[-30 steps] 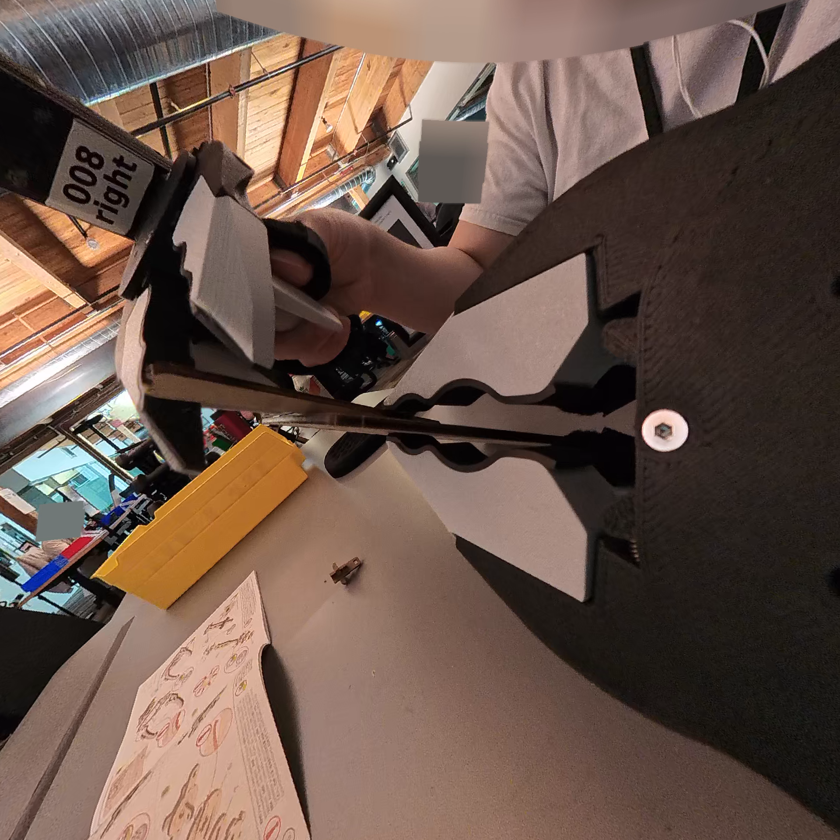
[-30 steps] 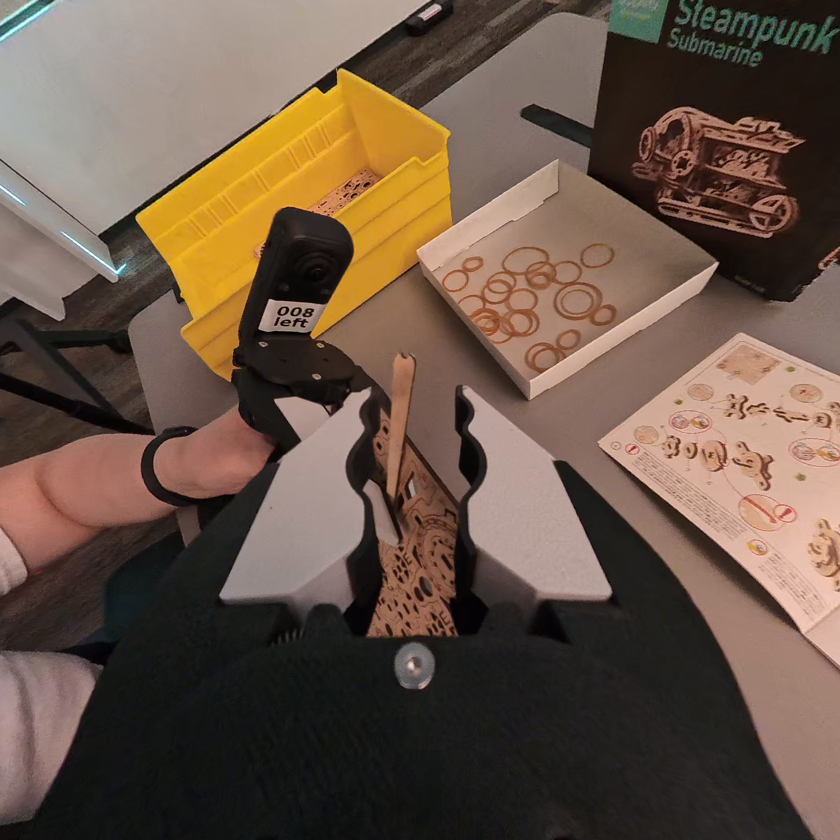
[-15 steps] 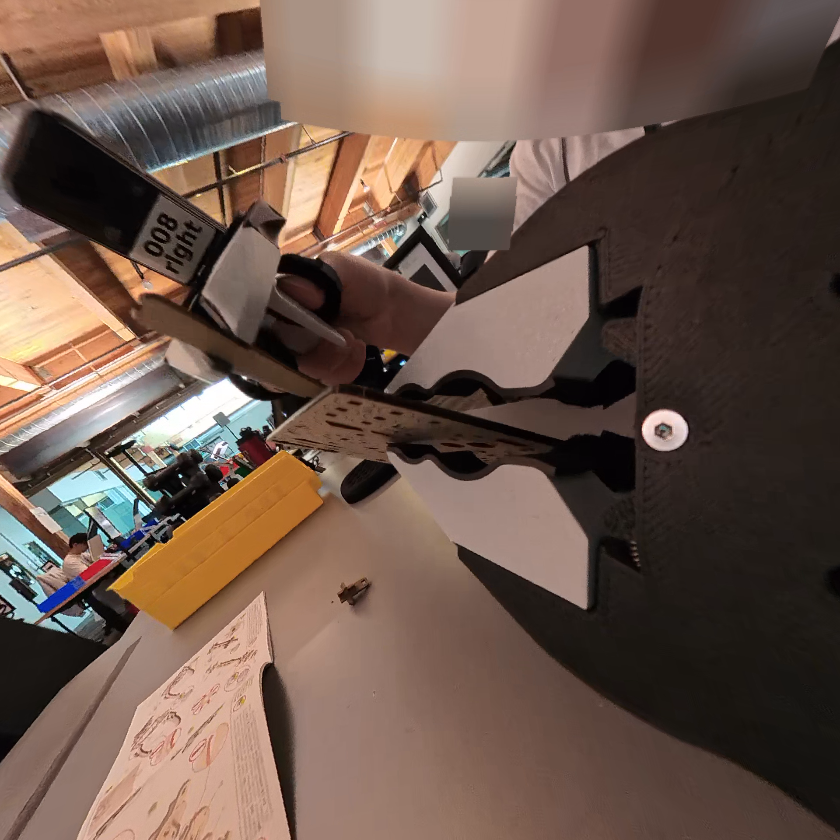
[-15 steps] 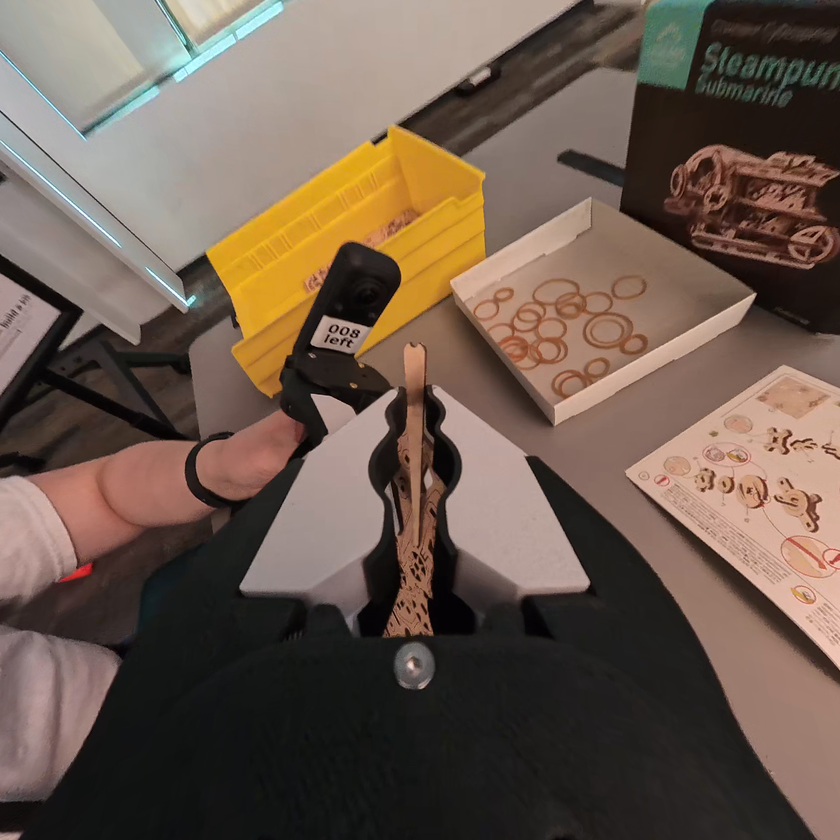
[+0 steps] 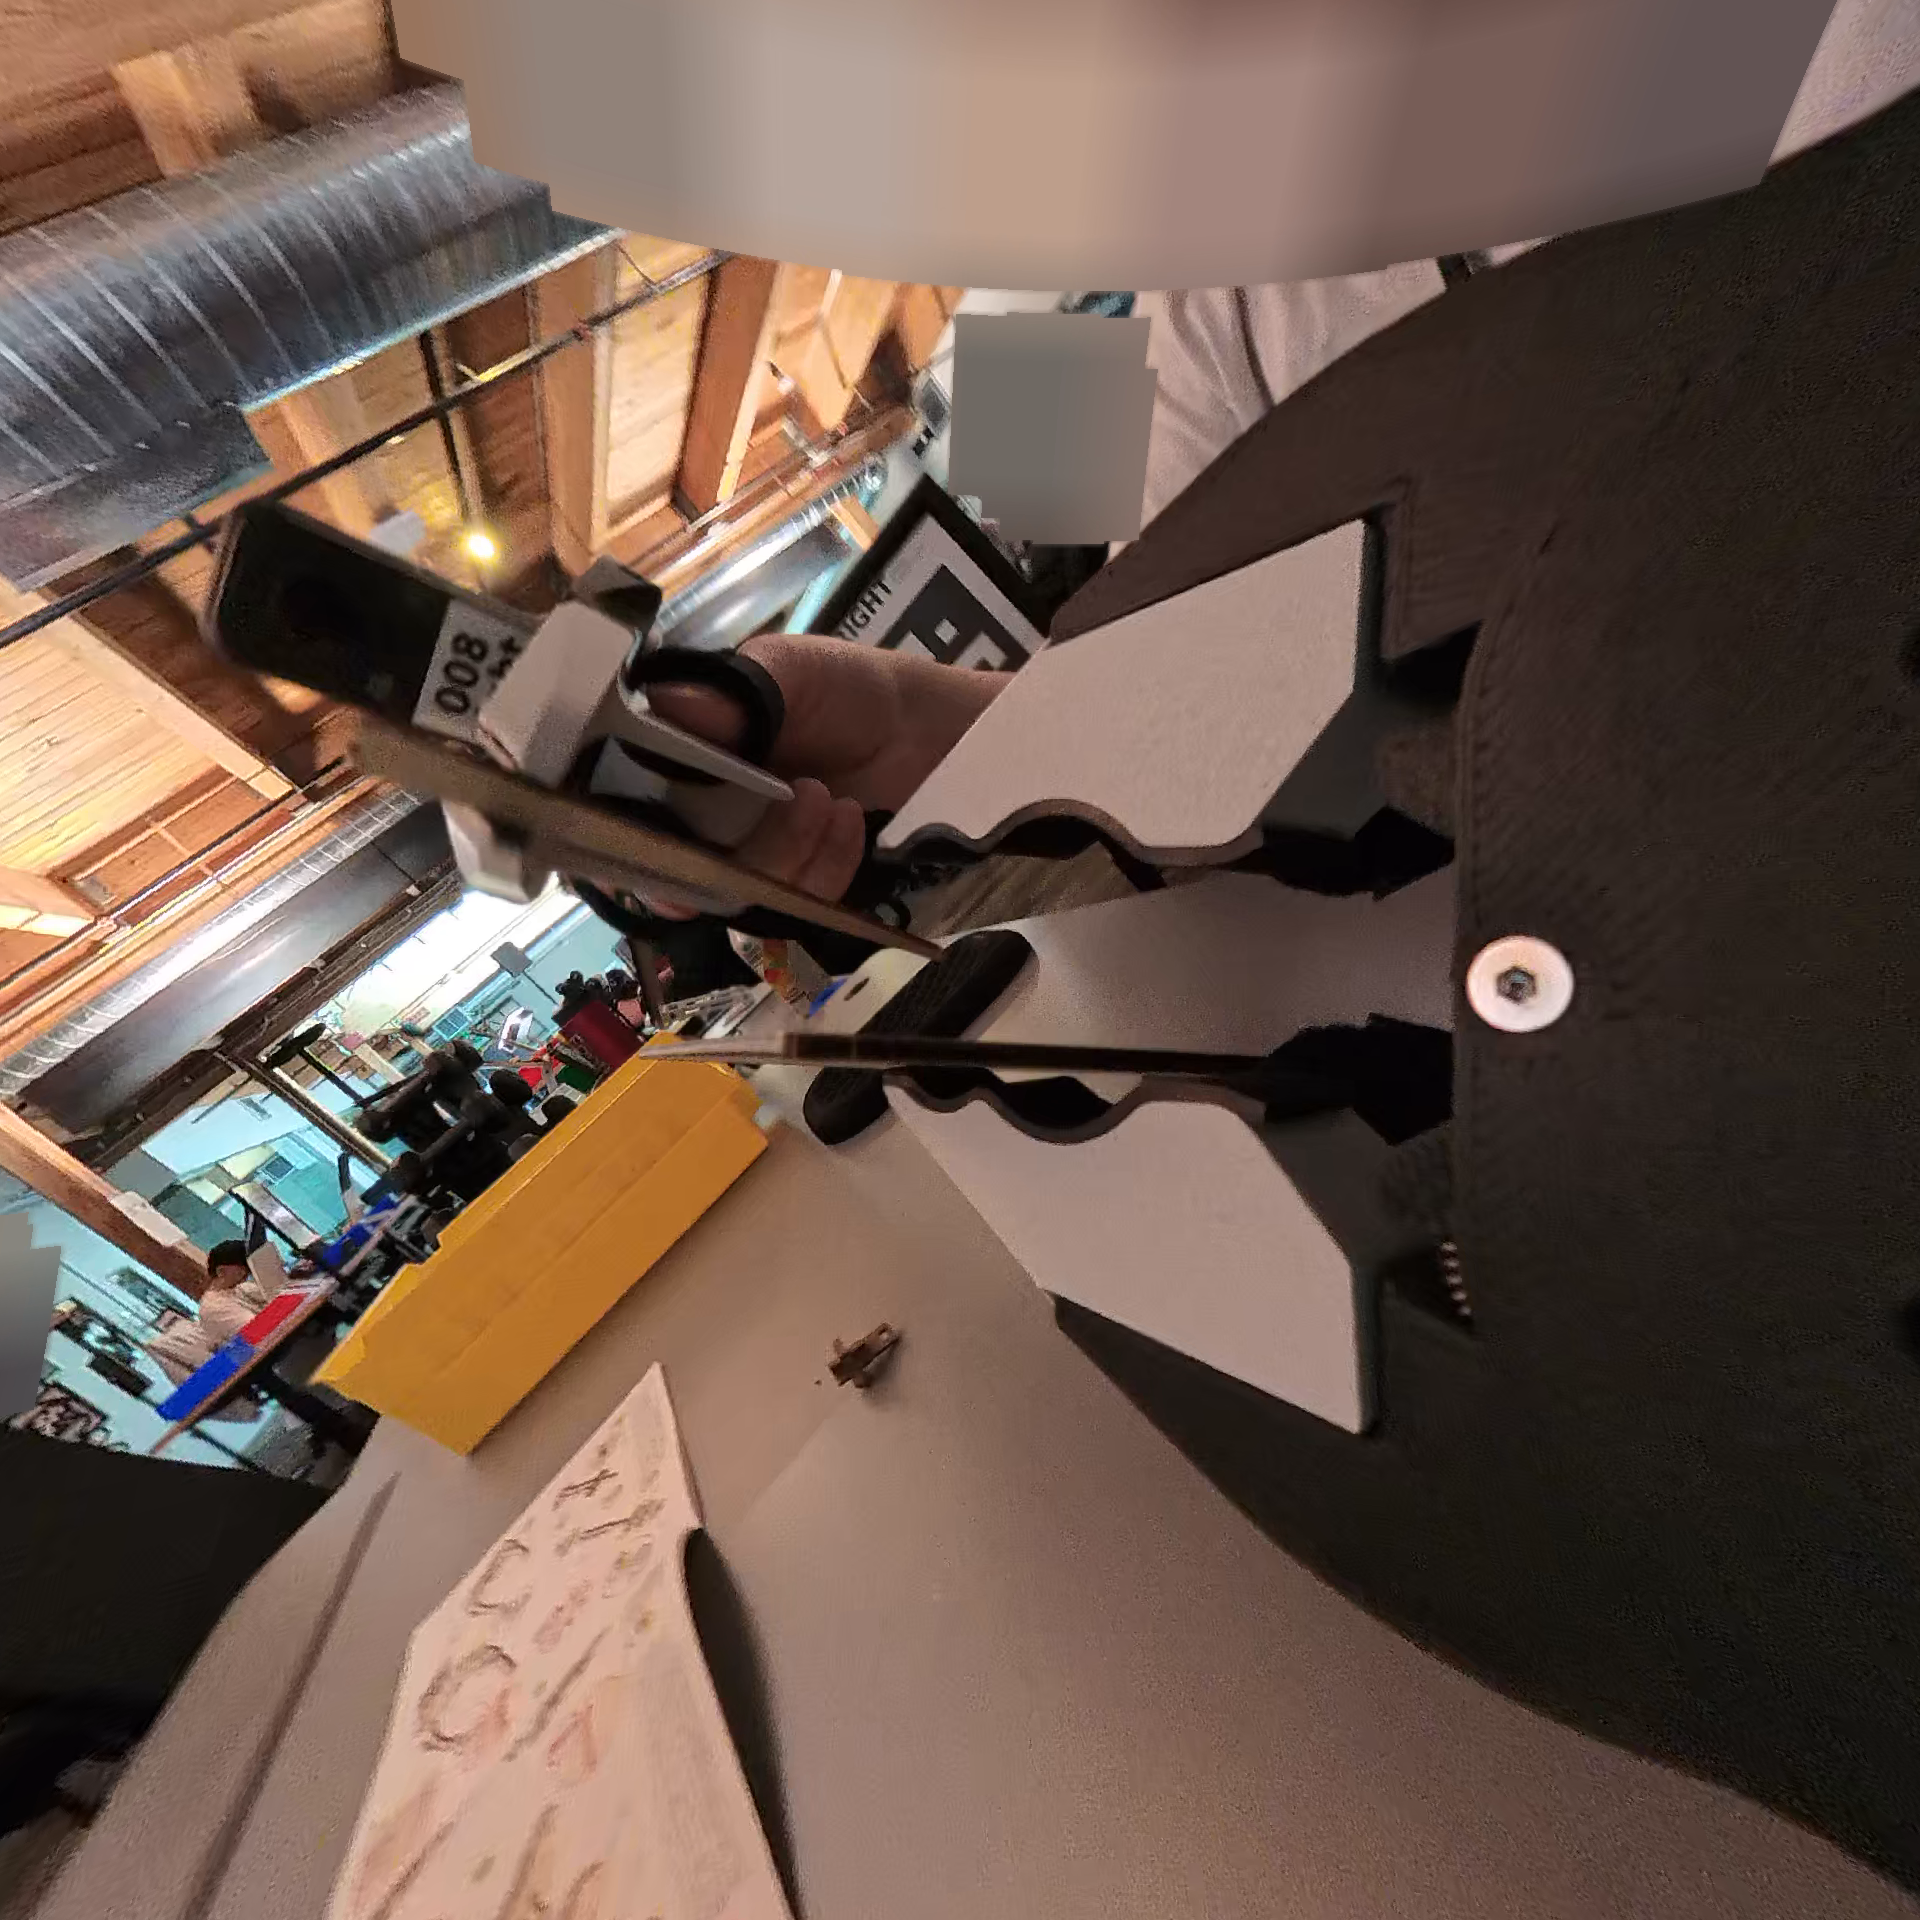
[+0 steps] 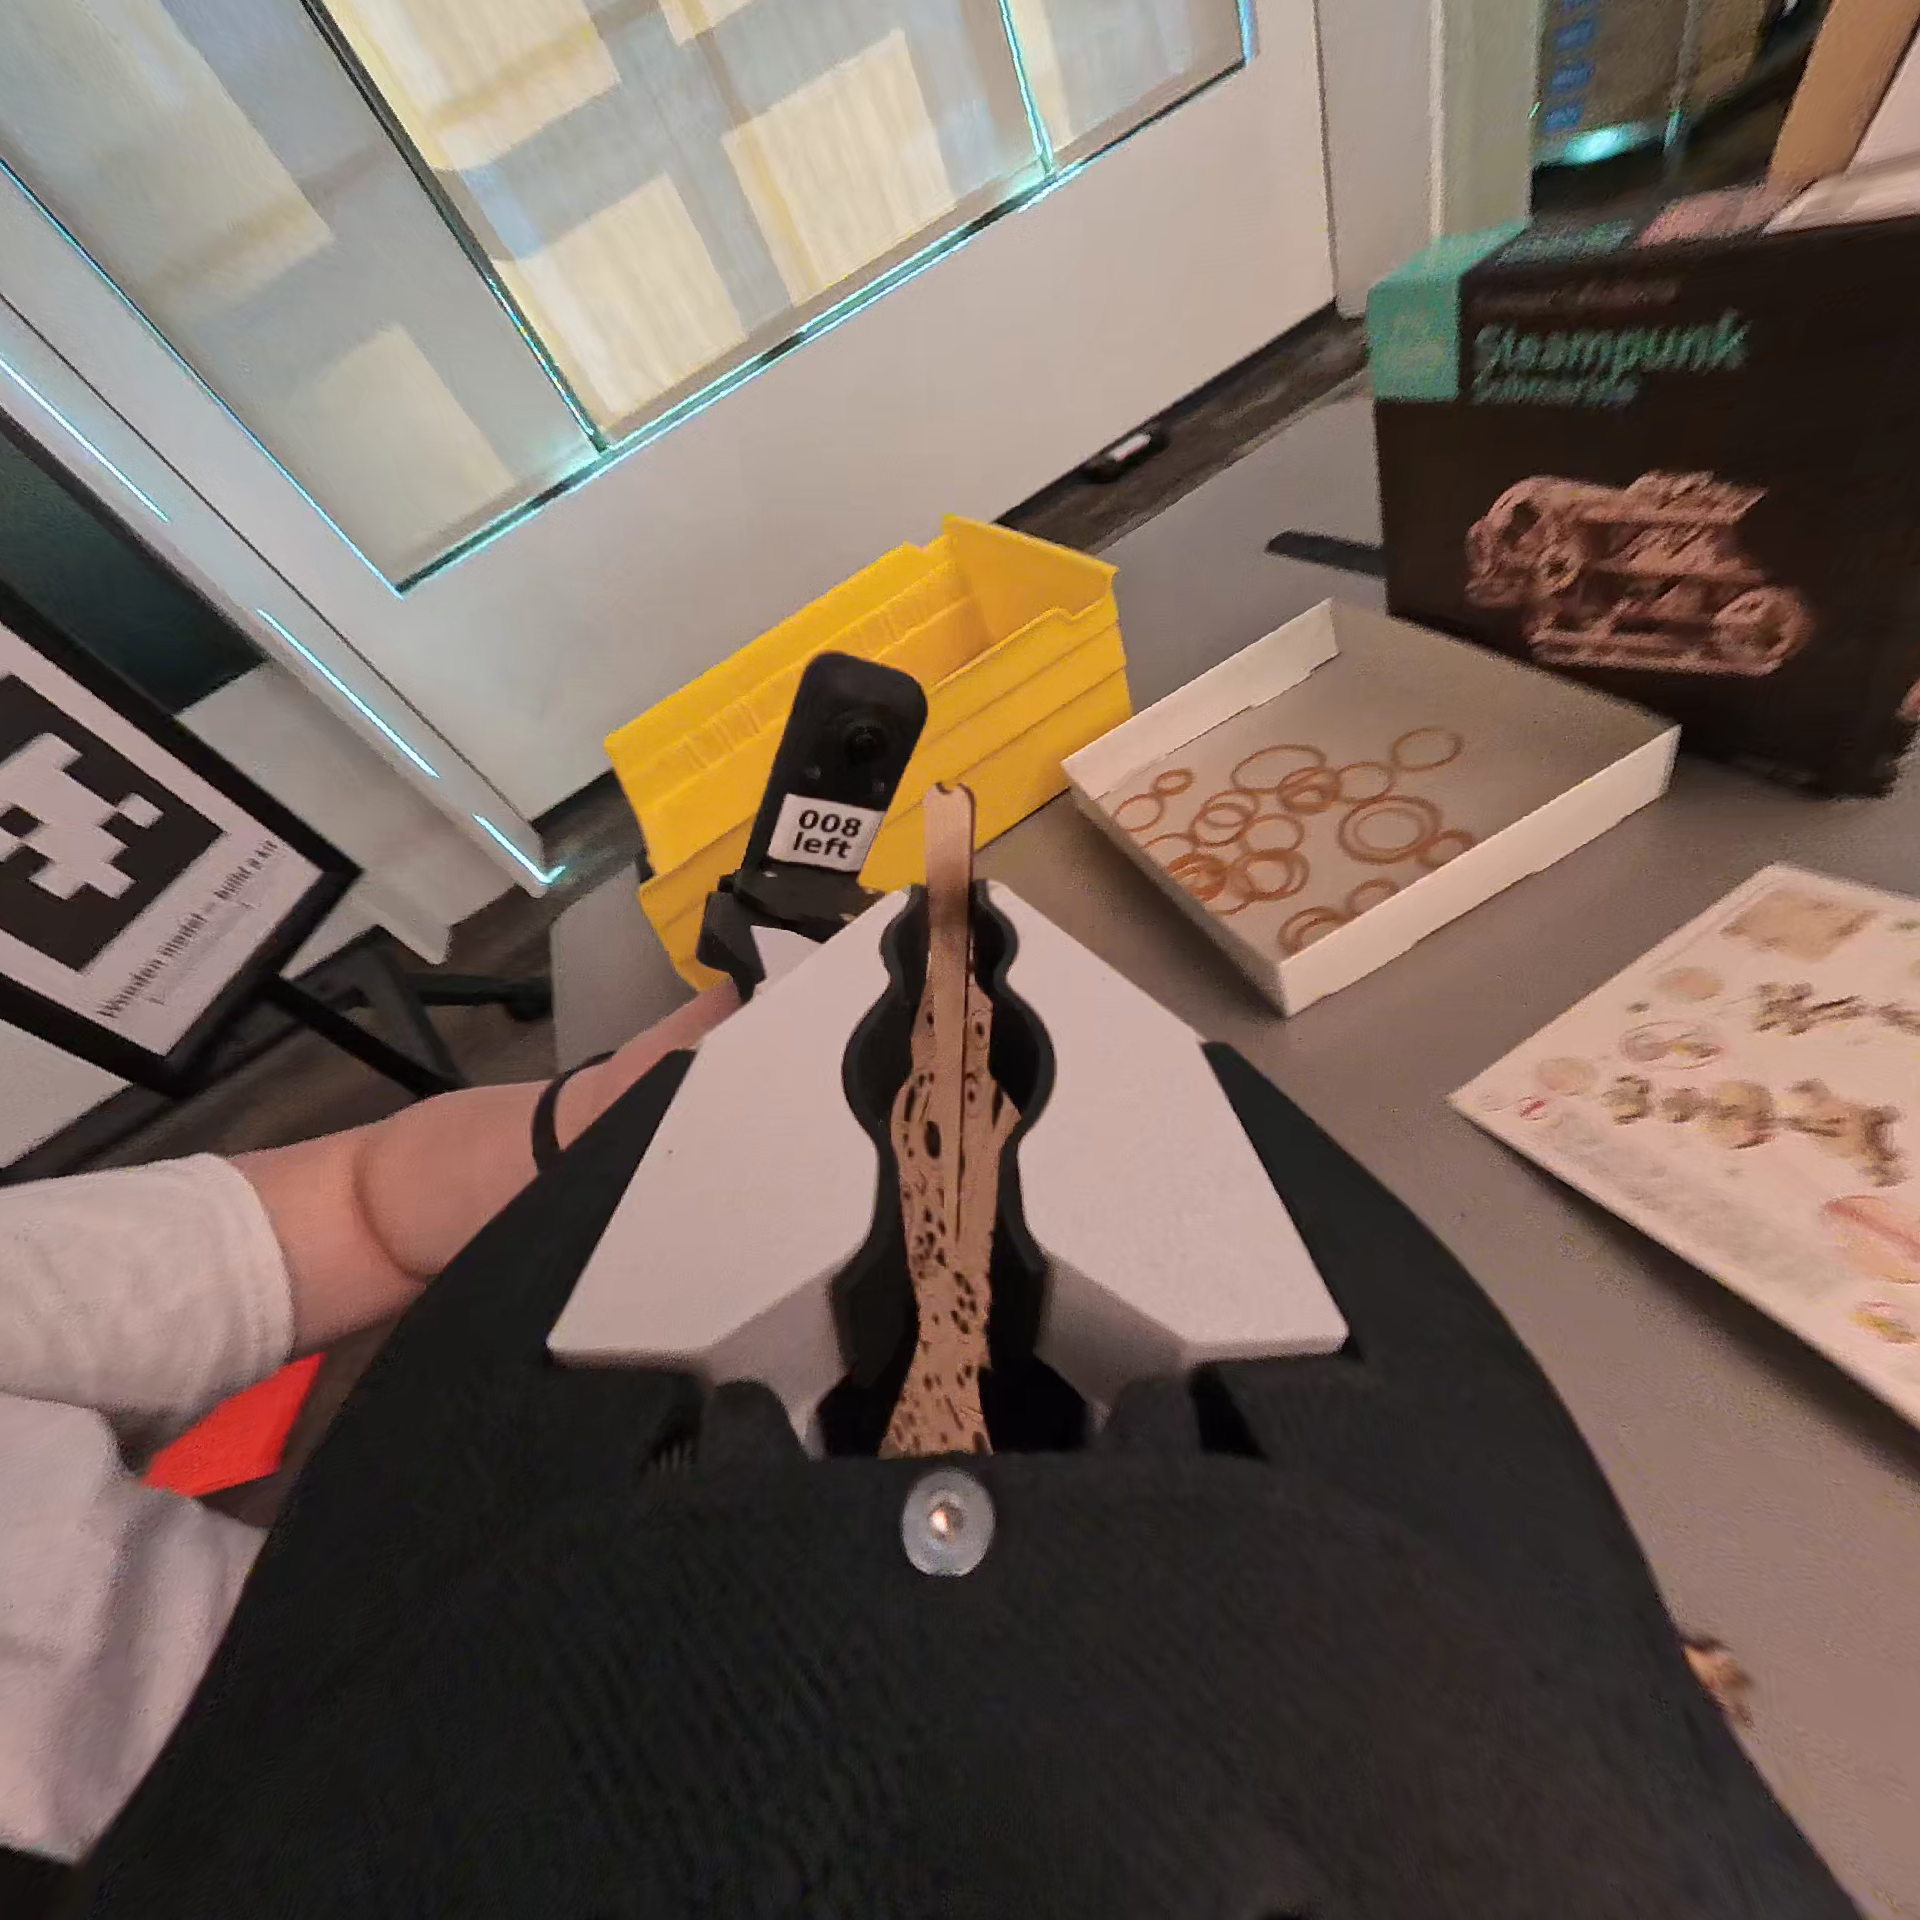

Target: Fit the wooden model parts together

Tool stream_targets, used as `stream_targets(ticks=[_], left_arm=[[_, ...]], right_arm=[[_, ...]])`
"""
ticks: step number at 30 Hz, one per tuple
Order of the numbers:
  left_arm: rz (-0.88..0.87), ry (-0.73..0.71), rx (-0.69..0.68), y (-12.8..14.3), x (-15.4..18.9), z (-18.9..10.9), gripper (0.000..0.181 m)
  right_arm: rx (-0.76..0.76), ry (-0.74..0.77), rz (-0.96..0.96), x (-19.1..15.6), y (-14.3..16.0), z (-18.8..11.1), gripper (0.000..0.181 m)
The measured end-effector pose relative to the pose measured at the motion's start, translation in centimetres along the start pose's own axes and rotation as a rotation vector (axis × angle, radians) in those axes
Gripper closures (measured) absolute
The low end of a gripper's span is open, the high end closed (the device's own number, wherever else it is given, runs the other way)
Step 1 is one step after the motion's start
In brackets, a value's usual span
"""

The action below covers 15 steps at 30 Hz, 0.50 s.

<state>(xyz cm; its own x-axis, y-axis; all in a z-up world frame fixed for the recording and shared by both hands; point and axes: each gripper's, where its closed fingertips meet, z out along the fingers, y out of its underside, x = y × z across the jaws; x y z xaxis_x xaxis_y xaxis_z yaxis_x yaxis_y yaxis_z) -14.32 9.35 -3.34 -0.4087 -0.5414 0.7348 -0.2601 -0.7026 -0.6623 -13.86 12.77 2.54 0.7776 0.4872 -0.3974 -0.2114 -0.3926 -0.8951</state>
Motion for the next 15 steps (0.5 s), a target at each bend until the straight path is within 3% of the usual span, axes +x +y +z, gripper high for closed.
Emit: stream_targets(ticks=[3,6,11,15], left_arm=[[0.093,-0.001,-0.013,0.1,0.8,0.3,0.143],[0.094,-0.008,-0.026,0.3,0.7,0.3,0.156],[0.021,0.004,-0.002,0.1,0.2,-0.2,0.172],[0.0,0.02,0.003,0.1,0.3,-0.2,0.173]], right_arm=[[-0.043,0.026,0.001,0.0,1.2,1.7,0.175],[-0.064,0.076,-0.046,0.1,1.6,2.8,0.175],[-0.049,0.028,-0.005,-0.6,1.2,3.4,0.175],[-0.086,-0.05,0.052,-1.1,0.9,3.1,0.173]])
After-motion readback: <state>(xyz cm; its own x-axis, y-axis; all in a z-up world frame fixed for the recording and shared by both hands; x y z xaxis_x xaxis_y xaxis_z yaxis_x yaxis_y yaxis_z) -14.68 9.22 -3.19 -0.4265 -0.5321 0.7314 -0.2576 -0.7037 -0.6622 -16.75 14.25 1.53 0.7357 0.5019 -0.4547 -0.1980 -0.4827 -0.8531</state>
